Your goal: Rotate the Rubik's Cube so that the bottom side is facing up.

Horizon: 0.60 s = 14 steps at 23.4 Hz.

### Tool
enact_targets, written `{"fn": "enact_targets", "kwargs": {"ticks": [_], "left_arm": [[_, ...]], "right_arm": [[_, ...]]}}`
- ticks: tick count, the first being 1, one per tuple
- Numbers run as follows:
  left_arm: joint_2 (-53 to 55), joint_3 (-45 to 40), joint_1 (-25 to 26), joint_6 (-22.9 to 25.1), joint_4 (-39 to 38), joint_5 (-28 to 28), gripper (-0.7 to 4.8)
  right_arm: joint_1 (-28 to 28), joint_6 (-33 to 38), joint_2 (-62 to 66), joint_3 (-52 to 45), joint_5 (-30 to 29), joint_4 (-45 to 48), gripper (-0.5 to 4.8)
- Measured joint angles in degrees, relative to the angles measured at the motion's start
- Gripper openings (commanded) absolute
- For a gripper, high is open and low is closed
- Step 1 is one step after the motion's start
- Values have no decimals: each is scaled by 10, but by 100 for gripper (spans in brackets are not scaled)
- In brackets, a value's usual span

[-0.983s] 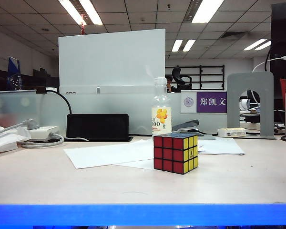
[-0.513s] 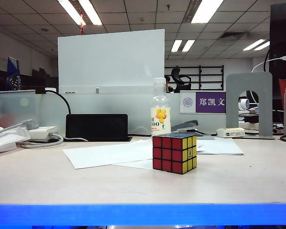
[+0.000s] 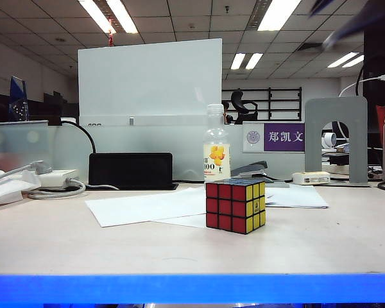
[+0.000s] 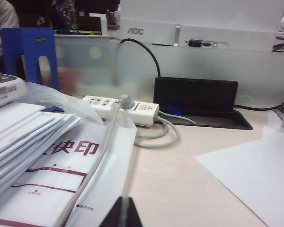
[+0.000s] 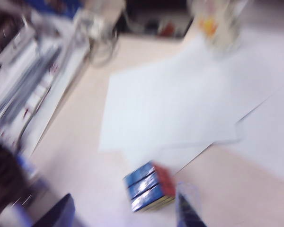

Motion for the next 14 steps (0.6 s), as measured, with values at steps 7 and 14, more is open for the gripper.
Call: {"fn": "enact_targets", "kwargs": {"ticks": [7,14], "left_arm": [[0,0,0,0,0,0,-6],[0,0,0,0,0,0,-5]], "right_arm": [[81,-69,93,1,36,-11,298],[150,-165,125,5,116,4,298]]}}
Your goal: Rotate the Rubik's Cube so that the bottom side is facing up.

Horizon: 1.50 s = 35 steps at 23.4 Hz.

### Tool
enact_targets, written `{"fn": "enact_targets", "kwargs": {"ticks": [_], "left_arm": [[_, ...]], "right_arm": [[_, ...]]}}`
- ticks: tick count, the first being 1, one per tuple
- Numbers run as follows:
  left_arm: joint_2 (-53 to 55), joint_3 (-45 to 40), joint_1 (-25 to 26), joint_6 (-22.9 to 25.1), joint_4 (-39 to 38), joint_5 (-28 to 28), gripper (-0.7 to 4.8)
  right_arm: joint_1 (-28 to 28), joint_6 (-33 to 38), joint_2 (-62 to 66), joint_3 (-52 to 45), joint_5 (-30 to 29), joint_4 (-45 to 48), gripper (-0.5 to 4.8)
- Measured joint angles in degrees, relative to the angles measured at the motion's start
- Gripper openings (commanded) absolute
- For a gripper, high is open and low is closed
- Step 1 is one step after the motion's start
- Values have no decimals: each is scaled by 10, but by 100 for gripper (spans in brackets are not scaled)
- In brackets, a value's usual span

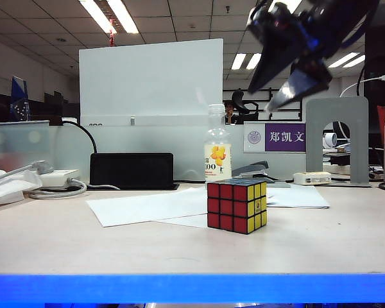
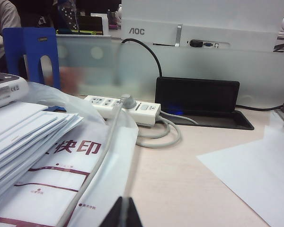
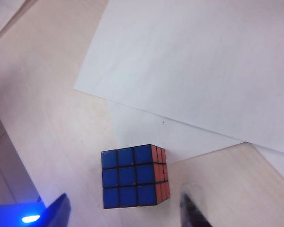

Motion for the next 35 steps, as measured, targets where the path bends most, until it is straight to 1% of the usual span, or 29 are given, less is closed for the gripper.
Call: {"fn": "enact_targets", "kwargs": {"ticks": [1,3,5,6,8,14,17,20,21,23,24,25,27,30,31,33,35], "left_arm": [[0,0,0,0,0,0,-5],[0,0,0,0,0,0,-5],[0,0,0,0,0,0,-5],[0,0,0,0,0,0,-6],[0,0,0,0,1,1,-5],[0,0,0,0,6,10,-5],[0,0,0,0,29,11,-5],[0,0,0,0,61,12,-6],[0,0,0,0,66,12,-6],[0,0,0,0,72,13,-6],[0,0,0,0,72,13,-6],[0,0,0,-2,71,14,-6],[0,0,0,-16,69,15,-6],[0,0,0,-64,61,15,-6],[0,0,0,-81,58,15,-6],[0,0,0,-97,50,16,-6],[0,0,0,-104,41,17,-6]], "right_arm": [[1,1,7,0,3,-4,303],[7,-1,20,0,21,-38,342],[21,-22,29,0,54,-77,343],[35,-37,35,0,73,-101,350],[53,-54,45,-2,89,-127,368],[92,-56,50,-2,97,-114,369],[118,-56,57,-1,94,-108,369],[132,-48,80,0,92,-106,370],[136,-47,89,0,96,-104,371],[149,-47,108,4,118,-96,396],[158,-47,108,5,141,-82,397],[165,-47,114,9,150,-74,396],[169,-46,120,11,150,-67,396],[164,-43,133,16,144,-61,397],[165,-41,136,17,157,-55,397],[170,-40,137,18,189,-40,397],[167,-41,139,18,193,-28,400]]}}
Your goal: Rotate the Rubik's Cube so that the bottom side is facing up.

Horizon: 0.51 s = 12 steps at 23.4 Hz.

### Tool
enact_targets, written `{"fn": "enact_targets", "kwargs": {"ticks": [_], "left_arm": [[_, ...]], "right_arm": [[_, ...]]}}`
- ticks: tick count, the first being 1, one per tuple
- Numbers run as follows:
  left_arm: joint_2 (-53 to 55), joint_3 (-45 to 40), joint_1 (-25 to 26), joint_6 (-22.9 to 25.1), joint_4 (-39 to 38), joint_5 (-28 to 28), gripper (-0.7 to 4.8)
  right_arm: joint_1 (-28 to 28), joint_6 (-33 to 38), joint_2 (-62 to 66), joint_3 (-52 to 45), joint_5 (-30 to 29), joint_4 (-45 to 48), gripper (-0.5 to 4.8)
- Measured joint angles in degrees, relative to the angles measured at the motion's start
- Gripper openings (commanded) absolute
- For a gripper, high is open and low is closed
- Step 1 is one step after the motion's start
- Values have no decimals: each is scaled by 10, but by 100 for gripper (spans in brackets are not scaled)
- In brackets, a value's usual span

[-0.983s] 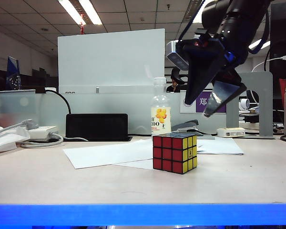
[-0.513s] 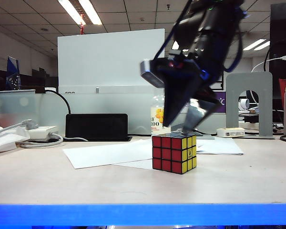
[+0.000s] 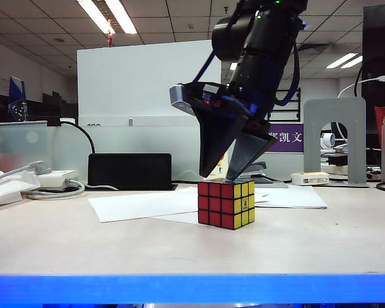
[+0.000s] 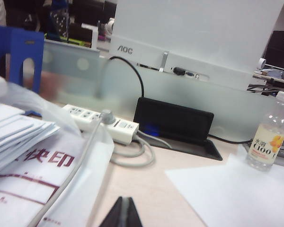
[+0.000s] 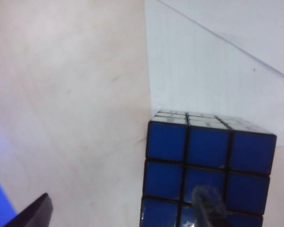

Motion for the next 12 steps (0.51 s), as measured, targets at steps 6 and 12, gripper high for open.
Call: {"fn": "enact_targets", "kwargs": {"ticks": [6,12], "left_arm": [[0,0,0,-2,-3,5,-5],[0,0,0,-2,-8,9,-5]], "right_arm": [[-5,0,3,0,44,32,401],[-6,0,-4,4,79,30,401]]}}
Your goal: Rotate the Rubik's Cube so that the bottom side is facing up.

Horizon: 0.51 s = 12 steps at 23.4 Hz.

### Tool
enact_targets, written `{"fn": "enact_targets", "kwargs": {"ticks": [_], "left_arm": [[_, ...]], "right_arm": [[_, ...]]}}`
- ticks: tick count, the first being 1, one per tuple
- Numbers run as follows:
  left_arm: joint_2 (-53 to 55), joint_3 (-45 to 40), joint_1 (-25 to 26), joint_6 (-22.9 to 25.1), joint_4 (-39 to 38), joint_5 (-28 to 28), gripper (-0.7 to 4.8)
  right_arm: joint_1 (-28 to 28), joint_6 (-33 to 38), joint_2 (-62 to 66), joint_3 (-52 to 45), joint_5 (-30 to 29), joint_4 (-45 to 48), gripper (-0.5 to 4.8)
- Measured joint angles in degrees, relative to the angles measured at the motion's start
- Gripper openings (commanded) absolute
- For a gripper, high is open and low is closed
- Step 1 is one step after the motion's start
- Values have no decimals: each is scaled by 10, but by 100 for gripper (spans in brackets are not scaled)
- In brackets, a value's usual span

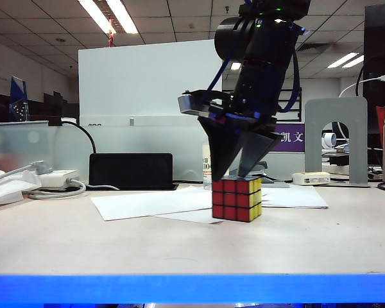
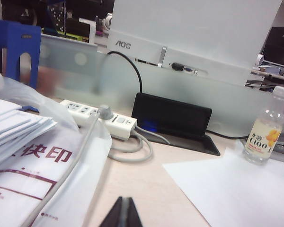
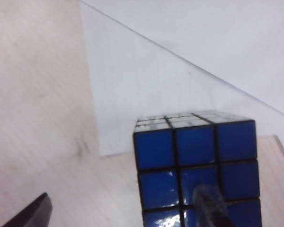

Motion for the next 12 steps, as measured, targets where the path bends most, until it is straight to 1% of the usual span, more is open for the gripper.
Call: {"fn": "enact_targets", "kwargs": {"ticks": [5,8,12], "left_arm": [[0,0,0,0,-19,0,-5],[0,0,0,0,-27,0,-5],[0,0,0,0,-30,0,-5]], "right_arm": [[-4,-2,3,38,30,-54,401],[-3,-2,0,84,29,-43,401],[-3,-3,-3,114,15,-35,400]]}}
